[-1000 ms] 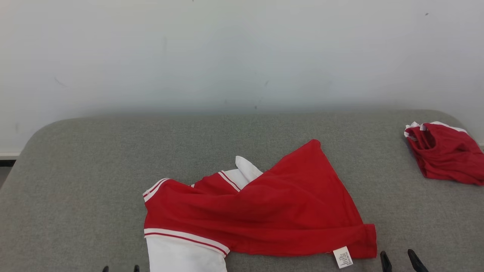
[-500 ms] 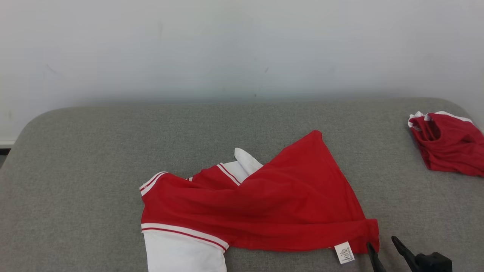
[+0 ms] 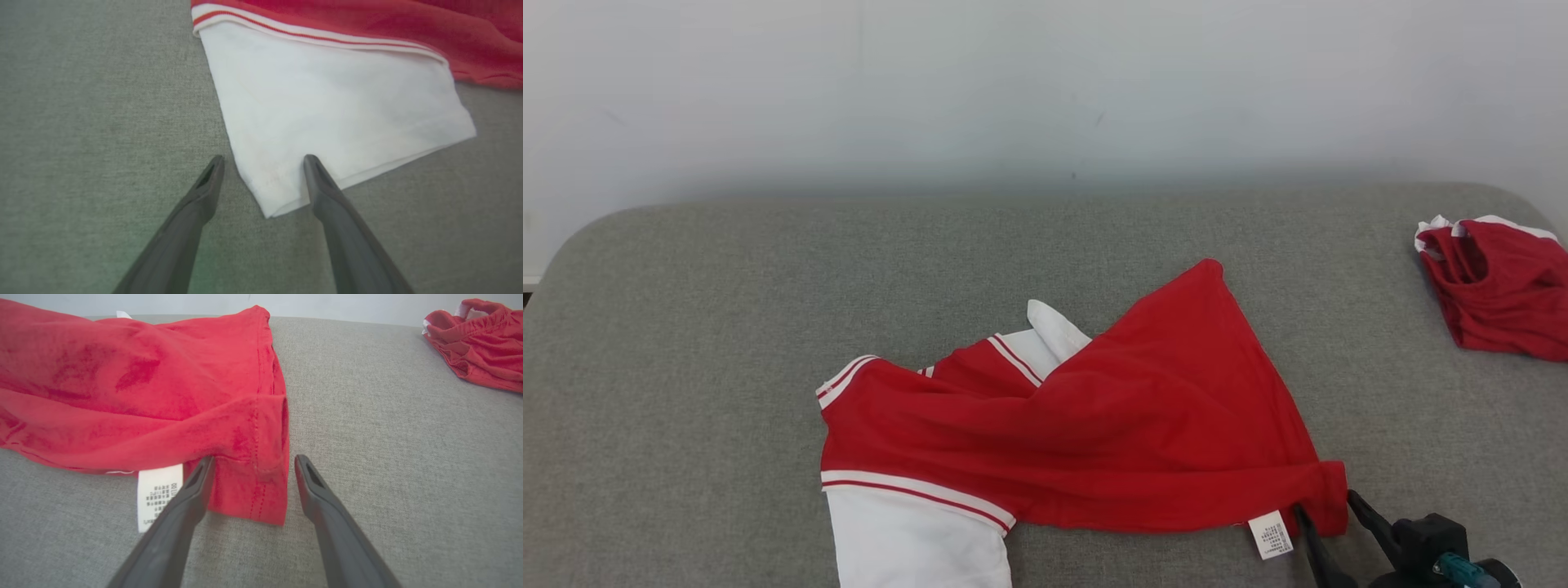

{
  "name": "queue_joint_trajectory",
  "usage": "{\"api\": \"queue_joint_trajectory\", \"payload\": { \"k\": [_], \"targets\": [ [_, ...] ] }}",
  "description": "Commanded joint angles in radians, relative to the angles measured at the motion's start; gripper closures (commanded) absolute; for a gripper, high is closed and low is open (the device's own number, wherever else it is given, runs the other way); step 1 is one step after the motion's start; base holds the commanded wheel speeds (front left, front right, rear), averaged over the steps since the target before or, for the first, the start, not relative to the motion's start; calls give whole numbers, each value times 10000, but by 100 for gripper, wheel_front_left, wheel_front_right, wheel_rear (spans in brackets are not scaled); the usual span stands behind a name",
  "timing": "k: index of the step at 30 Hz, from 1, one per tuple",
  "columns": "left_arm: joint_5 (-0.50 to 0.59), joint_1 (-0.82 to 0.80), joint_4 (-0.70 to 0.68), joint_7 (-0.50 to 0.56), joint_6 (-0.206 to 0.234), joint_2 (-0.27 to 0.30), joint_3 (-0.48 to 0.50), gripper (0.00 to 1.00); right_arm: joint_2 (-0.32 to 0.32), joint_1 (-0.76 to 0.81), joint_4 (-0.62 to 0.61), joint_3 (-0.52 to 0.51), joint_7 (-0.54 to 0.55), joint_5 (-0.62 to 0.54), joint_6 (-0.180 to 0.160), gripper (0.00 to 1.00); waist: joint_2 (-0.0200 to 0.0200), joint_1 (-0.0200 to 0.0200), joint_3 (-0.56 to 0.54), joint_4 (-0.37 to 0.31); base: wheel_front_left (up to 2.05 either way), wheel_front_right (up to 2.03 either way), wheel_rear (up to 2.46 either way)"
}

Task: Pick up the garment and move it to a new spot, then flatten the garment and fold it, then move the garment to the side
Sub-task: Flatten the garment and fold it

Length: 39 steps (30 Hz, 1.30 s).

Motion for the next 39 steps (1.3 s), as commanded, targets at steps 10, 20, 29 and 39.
{"api": "queue_joint_trajectory", "payload": {
  "k": [10, 20, 29, 39],
  "targets": [
    [-1025, -741, 908, -6, -1, -259, -815, 100, -101, -438, 252, 472, -48, 250, -28, 100, 0, 0, 118, 146, 0, 0, 0],
    [-1642, -362, 67, -55, 20, -224, -489, 100, -254, 727, -947, 420, -48, 547, -28, 100, 0, 0, -187, 202, 0, 0, 0],
    [-1064, 210, -2945, -58, 22, 123, 621, 100, -591, 979, -2588, 506, 57, 1056, -28, 100, 0, 0, -176, -44, 0, 0, 0],
    [-1338, -4006, -4712, 1283, 21, 1671, -146, 100, -1276, -2813, -3621, 1306, 1083, 2465, -28, 100, 0, 0, 1306, -269, 0, 0, 0]
  ]
}}
